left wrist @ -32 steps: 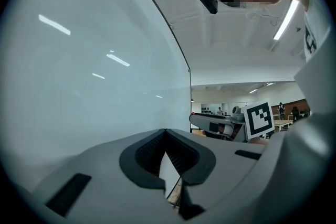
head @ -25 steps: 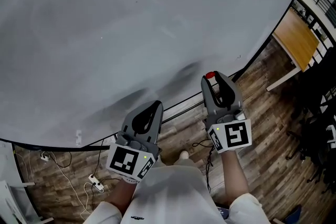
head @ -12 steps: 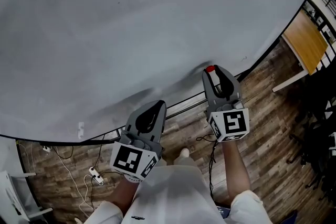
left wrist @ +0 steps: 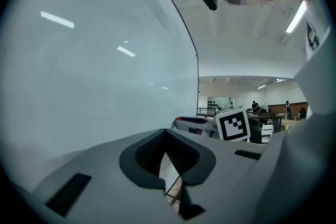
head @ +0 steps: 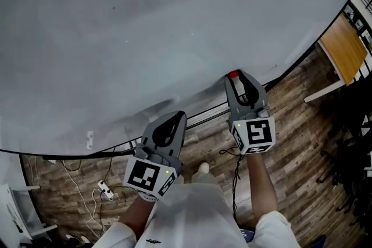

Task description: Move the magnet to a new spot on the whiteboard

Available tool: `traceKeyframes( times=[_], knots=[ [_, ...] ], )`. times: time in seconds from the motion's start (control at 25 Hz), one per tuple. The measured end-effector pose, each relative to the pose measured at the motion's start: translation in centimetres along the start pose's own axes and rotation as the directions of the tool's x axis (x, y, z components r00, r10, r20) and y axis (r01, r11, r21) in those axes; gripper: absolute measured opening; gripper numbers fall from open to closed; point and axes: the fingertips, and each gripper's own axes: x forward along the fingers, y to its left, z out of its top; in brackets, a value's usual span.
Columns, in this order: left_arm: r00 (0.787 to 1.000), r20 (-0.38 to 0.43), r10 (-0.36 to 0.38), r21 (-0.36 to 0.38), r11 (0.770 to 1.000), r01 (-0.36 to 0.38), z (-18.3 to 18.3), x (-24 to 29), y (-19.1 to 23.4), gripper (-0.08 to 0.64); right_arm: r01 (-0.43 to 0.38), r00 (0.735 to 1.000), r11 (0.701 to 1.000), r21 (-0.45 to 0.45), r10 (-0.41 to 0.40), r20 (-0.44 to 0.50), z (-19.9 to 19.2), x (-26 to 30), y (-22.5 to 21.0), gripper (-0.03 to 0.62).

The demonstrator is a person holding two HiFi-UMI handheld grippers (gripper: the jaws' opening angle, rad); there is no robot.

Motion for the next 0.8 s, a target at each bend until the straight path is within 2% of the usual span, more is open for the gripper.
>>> traceKeyframes(
  times=[0.24, 0.8],
  knots=[
    [1.000, -0.005, 0.001, -0.007, 1.000, -0.001, -0.2, 0.6, 0.1, 0.006, -0.011, 1.000, 1.000, -0.006, 0.011, 0.002, 0.0, 0.0, -0.1, 0.132],
    [1.000, 0.017, -0.013, 0.005, 1.000, 0.013, 0.6, -1.6, -0.1, 0.006, 0.065, 0.998, 0.998, -0.020, -0.064, 0.028, 1.4, -1.8, 0.2, 0.132]
  ],
)
